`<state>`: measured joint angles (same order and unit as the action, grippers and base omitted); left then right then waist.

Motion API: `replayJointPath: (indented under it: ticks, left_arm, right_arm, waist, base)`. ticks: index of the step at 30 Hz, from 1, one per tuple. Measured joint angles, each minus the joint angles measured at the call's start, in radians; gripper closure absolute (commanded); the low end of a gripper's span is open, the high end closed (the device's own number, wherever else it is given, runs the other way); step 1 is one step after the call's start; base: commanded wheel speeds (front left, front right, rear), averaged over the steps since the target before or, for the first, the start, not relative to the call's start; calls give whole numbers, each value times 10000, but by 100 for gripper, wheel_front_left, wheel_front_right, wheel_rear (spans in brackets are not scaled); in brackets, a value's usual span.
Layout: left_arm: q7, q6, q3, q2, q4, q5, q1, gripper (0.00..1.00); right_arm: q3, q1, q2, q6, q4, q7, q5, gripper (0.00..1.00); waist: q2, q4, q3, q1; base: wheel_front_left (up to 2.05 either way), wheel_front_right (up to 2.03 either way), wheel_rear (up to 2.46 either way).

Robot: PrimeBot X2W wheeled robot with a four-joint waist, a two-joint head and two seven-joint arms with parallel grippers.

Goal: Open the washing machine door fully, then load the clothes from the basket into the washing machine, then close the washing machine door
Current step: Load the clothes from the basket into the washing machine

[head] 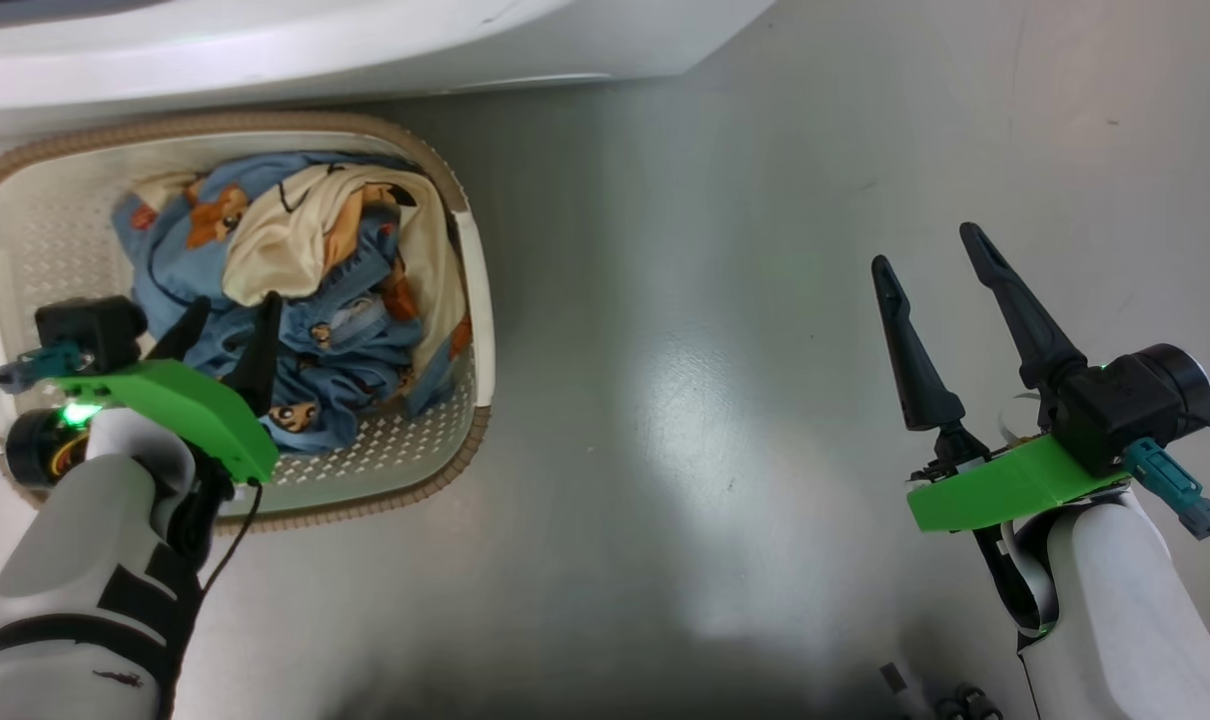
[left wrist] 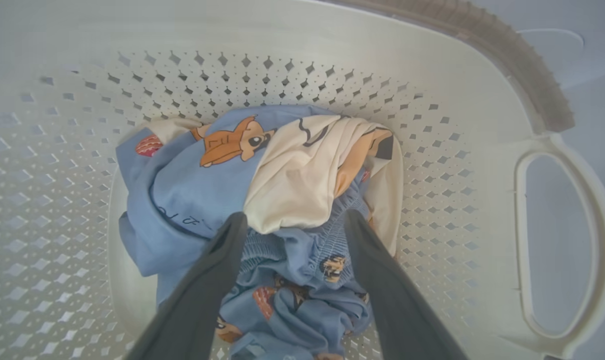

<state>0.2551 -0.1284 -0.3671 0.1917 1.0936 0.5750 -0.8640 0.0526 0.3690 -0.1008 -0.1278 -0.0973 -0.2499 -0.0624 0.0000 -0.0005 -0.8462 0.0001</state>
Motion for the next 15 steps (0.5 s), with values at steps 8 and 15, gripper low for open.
replayJointPath:
  ticks: [8, 15]
  left_arm:
    - [2, -8, -119, 167, 466, 240, -188, 0]
    - [2, -8, -173, 385, 846, 291, -432, 0]
  right_arm:
    - [-2, -10, -27, 0, 186, -4, 4, 0]
    - [-8, -148, -38, 0, 385, -71, 31, 0]
  waist:
    - [0, -210, -152, -1]
    - [0, -444, -235, -1]
  base:
    - [0, 0, 0]
    - [0, 0, 0]
